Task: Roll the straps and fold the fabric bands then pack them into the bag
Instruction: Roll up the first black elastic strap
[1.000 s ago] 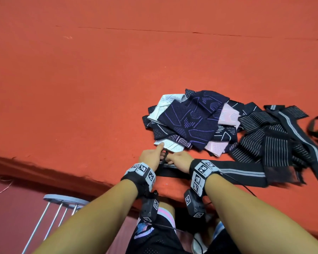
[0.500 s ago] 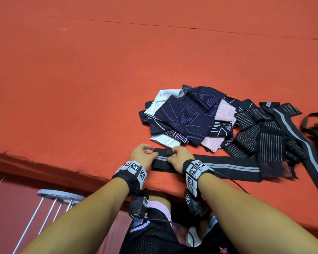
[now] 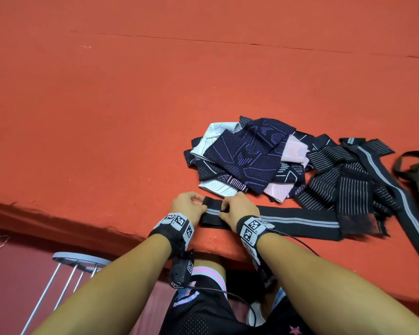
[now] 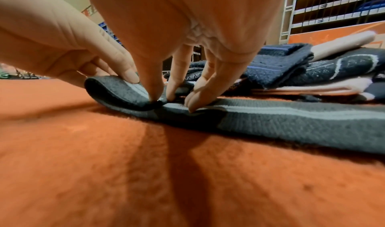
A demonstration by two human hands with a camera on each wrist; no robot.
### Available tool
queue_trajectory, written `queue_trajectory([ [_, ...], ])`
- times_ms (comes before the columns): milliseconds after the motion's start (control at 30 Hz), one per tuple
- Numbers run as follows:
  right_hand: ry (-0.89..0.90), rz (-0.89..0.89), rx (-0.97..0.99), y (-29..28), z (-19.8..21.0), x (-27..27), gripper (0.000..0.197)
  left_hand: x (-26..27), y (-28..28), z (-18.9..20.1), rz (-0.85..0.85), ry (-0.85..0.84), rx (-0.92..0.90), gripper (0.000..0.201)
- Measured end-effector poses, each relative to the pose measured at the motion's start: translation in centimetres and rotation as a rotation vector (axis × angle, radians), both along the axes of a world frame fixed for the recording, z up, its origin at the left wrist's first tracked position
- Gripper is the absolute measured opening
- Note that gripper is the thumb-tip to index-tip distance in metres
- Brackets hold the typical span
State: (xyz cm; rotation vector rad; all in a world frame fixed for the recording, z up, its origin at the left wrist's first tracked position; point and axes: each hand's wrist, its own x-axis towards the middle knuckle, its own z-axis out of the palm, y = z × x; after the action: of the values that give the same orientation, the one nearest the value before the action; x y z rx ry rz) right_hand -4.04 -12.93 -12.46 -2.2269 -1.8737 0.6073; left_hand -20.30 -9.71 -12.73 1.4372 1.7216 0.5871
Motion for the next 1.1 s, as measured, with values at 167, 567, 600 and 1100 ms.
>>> queue_trajectory([
  [167,0.123,0.094,-0.067,0.5,0.2,-1.2,0.026,-0.9,0.9,2.0,0.010,0.038,0.060,0.019],
  [567,0.464,-0.018,-0.234,1.6,1.4,-1.3,0.032,1.5,-0.3,1.5,-0.026,-0.002,0.064,0.008],
  [600,0.441,-0.032,-0.210,1.6,1.5,-0.8,0.035,1.9,-0.4,1.6,-0.042,0.010,0.056,0.008],
  [1100,0.268,-0.178,-0.047,1.8,-0.8,1.1,0.013,1.3,0.0,-0.1,-0.241,0.183,0.096,0.024],
])
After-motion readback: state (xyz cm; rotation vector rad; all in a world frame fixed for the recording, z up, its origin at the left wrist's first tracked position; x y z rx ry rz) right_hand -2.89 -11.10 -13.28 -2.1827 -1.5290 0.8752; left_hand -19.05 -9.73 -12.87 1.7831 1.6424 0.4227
